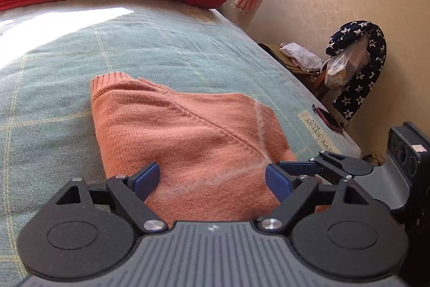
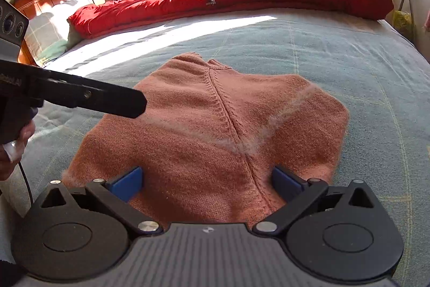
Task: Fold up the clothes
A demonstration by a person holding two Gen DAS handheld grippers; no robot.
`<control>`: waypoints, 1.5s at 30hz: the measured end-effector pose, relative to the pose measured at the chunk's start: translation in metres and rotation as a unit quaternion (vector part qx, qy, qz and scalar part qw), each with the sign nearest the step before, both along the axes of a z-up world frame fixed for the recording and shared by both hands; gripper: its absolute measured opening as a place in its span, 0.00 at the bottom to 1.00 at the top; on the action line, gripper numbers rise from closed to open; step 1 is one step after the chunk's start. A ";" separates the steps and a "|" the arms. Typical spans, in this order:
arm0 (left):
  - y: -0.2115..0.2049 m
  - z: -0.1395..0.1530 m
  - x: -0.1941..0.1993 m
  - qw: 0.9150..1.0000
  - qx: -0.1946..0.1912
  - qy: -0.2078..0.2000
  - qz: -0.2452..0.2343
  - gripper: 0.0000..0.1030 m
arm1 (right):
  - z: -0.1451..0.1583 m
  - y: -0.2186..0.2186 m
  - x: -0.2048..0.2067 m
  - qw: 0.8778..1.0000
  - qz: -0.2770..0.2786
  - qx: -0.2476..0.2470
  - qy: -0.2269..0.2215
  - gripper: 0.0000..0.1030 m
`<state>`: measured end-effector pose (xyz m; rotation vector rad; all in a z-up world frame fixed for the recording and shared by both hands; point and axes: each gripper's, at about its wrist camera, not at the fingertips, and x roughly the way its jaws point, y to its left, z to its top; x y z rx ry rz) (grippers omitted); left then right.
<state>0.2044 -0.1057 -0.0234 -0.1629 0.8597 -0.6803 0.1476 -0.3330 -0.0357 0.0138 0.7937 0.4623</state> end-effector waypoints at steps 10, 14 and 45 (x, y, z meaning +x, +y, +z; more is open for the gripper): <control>-0.012 0.016 0.016 1.000 0.021 -0.015 -0.008 0.83 | -0.006 0.002 -0.006 0.999 -0.014 0.006 -0.029 1.00; -0.025 0.026 0.054 1.000 0.012 -0.023 -0.004 0.83 | -0.009 0.001 -0.011 0.999 -0.016 0.010 -0.047 1.00; -0.070 -0.016 0.170 0.992 -0.017 0.111 0.056 0.83 | -0.014 -0.004 -0.021 0.997 -0.009 0.022 -0.080 1.00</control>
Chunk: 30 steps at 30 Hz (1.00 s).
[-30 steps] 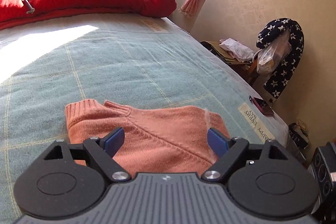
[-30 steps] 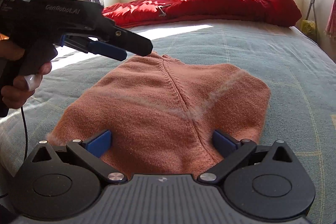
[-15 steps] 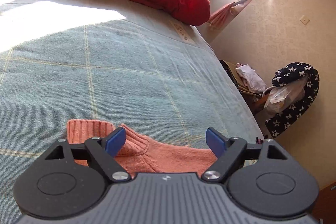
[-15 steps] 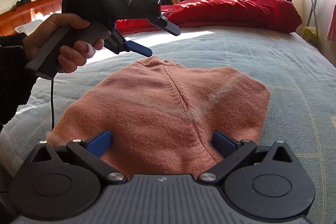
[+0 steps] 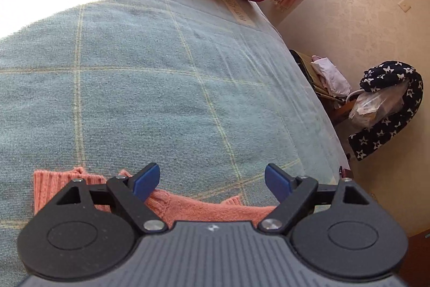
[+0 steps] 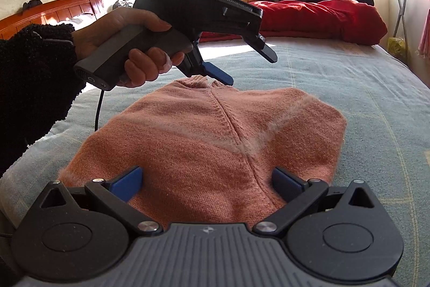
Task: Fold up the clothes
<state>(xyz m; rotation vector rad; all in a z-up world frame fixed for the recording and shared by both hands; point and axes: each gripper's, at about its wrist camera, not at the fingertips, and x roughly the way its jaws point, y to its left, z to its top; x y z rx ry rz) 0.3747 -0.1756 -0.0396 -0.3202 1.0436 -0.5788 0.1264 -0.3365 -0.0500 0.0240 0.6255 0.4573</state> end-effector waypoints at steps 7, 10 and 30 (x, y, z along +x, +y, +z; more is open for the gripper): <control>0.026 0.030 -0.040 0.998 0.011 -0.044 -0.038 0.85 | 0.000 0.000 0.000 1.000 -0.002 0.001 -0.001 1.00; 0.033 0.019 -0.040 0.998 0.035 -0.031 -0.039 0.85 | 0.000 0.000 0.000 1.000 -0.003 0.001 -0.002 1.00; 0.067 0.054 -0.182 0.991 -0.001 -0.125 -0.038 0.86 | 0.040 -0.002 -0.017 0.998 -0.060 -0.036 -0.008 1.00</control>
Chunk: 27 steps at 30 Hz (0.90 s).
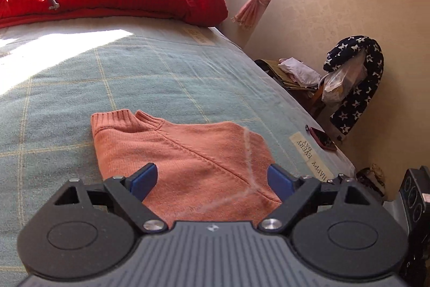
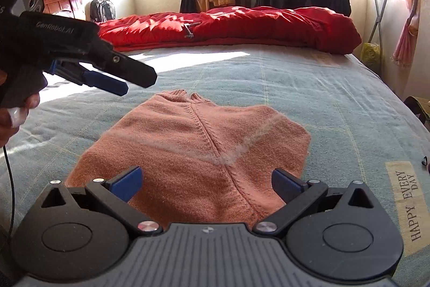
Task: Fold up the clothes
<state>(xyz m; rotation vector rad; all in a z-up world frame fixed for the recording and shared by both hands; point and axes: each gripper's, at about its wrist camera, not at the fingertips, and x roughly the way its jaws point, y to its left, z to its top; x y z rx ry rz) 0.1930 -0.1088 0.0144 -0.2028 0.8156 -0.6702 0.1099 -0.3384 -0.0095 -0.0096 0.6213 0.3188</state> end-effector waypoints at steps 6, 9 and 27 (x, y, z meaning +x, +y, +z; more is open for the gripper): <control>-0.002 -0.031 -0.020 0.999 -0.021 0.046 0.015 0.87 | -0.018 0.008 0.013 0.998 0.010 -0.018 0.052 1.00; 0.001 -0.035 -0.020 0.998 -0.032 0.044 0.019 0.87 | -0.026 0.013 0.016 0.998 0.010 -0.035 0.051 1.00; 0.015 -0.022 -0.043 0.997 -0.071 0.014 0.029 0.87 | -0.033 0.002 0.018 0.999 0.008 0.001 0.049 1.00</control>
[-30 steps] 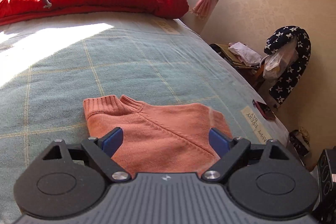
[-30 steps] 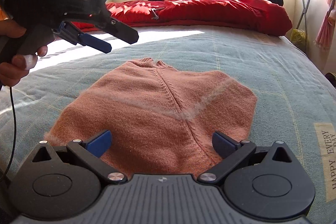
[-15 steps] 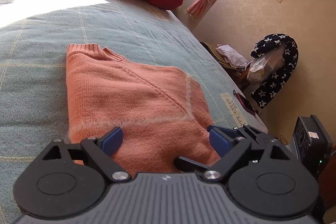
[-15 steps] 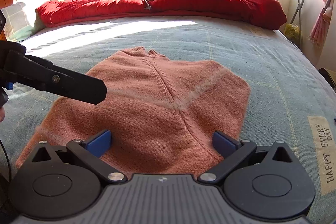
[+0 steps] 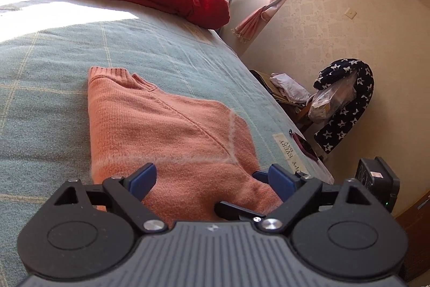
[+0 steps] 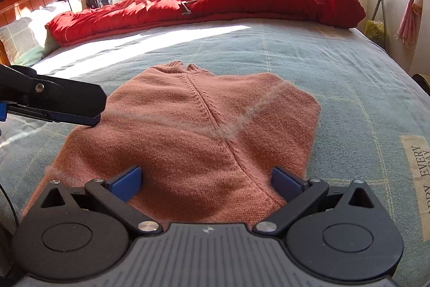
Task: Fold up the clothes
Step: 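Roll both grippers and lower them onto the sweater's end edge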
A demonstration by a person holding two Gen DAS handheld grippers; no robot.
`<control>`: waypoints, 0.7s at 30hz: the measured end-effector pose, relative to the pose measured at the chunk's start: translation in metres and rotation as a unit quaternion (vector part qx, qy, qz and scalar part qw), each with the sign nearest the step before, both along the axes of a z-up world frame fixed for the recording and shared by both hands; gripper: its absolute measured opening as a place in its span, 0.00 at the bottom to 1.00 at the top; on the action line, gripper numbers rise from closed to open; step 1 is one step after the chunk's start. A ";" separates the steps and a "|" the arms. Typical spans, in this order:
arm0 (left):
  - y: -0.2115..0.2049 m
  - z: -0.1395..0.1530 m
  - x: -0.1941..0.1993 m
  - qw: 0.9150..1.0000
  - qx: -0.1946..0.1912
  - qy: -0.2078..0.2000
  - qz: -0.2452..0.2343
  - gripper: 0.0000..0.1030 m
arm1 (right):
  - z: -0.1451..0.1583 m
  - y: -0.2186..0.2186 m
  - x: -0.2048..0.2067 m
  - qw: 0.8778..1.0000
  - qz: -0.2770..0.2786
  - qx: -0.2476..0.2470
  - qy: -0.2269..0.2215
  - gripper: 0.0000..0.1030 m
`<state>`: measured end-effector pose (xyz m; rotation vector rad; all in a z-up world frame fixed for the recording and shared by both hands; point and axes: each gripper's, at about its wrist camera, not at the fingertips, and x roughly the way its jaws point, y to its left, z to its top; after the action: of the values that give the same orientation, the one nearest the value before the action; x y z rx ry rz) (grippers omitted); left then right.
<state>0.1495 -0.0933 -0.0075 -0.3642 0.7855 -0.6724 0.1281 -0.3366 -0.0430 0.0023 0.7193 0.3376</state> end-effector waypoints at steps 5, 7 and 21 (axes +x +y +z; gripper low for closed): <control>0.006 0.004 -0.019 1.000 -0.001 -0.010 -0.007 0.88 | -0.002 0.003 -0.006 1.000 -0.002 -0.008 -0.026 1.00; 0.007 -0.002 -0.024 1.000 0.005 -0.004 -0.007 0.88 | 0.003 0.004 -0.009 1.000 -0.004 -0.017 -0.024 1.00; 0.030 -0.020 -0.042 1.000 0.018 0.011 0.014 0.88 | 0.009 -0.064 -0.051 0.991 -0.056 0.113 0.047 1.00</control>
<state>0.1071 -0.0637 -0.0272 -0.3503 0.8118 -0.6292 0.0768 -0.4006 -0.0336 0.2736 0.7675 0.3122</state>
